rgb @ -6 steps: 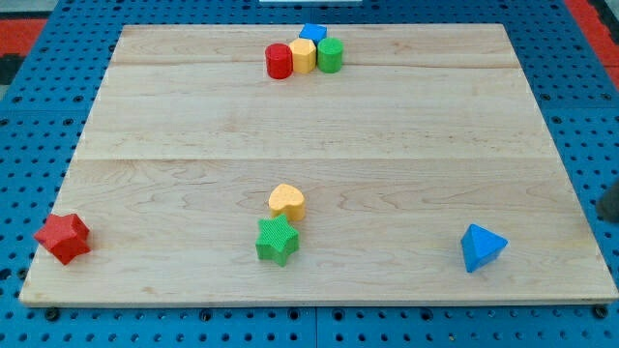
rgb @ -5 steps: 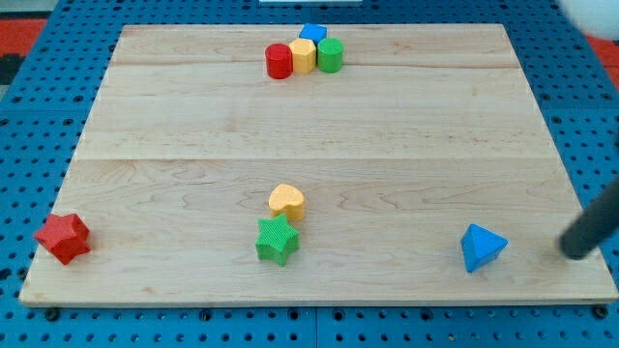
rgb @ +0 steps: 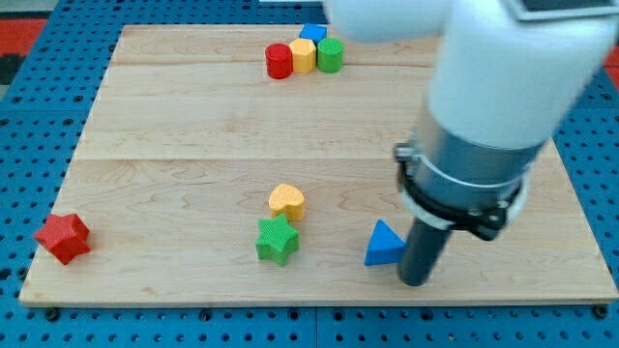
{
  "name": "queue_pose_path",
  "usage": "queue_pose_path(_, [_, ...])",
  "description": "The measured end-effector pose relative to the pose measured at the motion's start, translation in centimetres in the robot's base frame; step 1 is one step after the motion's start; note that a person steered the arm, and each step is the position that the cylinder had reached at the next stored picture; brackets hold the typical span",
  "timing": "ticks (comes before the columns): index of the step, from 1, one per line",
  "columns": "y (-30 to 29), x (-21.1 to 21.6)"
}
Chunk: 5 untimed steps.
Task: Move the blue triangle towards center
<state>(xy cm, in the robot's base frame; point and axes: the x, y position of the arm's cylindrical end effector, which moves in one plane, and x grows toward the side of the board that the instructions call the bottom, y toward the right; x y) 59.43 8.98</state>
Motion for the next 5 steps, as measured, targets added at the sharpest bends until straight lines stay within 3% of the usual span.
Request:
queue_pose_path(1, [-0.2, -0.8])
queue_pose_path(2, [-1.2, -4.2])
queue_pose_path(3, [0.1, -3.6])
queue_pose_path(4, [-2.4, -2.9])
queue_pose_path(5, [-7.0, -5.8])
